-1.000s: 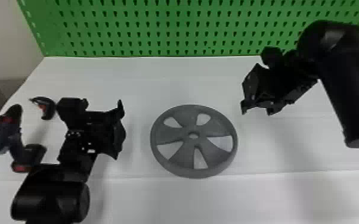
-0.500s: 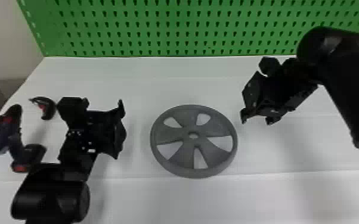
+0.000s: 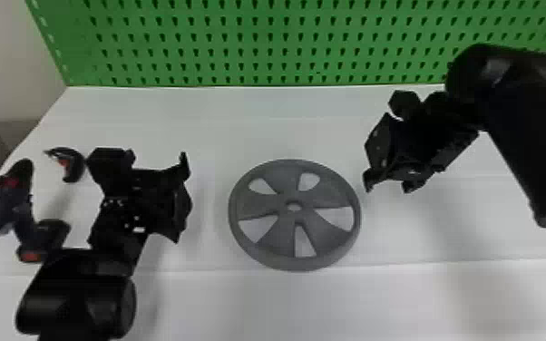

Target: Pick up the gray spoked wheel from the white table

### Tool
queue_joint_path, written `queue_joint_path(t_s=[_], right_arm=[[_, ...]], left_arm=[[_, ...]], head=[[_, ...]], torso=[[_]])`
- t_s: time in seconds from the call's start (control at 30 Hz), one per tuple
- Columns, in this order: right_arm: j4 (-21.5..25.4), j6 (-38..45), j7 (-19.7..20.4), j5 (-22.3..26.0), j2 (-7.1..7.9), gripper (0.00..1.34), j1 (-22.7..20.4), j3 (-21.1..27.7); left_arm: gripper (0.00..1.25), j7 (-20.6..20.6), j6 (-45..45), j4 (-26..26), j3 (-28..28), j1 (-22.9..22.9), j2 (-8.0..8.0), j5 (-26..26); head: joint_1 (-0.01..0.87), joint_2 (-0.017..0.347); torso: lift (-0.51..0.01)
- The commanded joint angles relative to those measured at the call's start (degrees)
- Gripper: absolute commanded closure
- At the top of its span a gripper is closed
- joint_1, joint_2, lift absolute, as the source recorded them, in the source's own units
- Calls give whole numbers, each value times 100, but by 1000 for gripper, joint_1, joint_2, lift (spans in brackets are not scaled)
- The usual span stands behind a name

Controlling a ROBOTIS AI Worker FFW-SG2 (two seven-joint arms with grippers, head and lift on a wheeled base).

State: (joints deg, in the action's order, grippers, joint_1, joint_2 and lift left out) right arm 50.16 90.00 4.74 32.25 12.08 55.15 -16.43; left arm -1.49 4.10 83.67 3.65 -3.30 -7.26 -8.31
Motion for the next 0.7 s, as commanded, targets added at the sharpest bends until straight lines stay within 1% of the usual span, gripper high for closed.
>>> queue_joint_path(t_s=[0.0,0.17,0.3,0.4,0.57,0.67], right_arm=[[20,8,0,-202,-119,369,-13,-123],[126,8,0,-685,-286,369,22,-220],[187,8,0,-791,-338,369,13,-299],[407,8,0,-1046,-374,369,-22,-449],[627,8,0,-1046,-391,369,-101,-484],[636,8,0,-870,-391,369,-154,-449]], left_arm=[[128,0,-41,0,22,-4,-3,23],[128,0,-50,0,39,-4,-3,14],[128,0,-50,0,30,5,-12,14],[128,0,-50,0,22,14,-12,14],[128,0,-59,0,22,23,-12,5],[128,0,-59,0,22,32,-12,5]], head=[[767,35],[767,35],[767,35],[767,35],[767,35],[767,35]], torso=[[-107],[-107],[-107],[-107],[-107],[-107]])
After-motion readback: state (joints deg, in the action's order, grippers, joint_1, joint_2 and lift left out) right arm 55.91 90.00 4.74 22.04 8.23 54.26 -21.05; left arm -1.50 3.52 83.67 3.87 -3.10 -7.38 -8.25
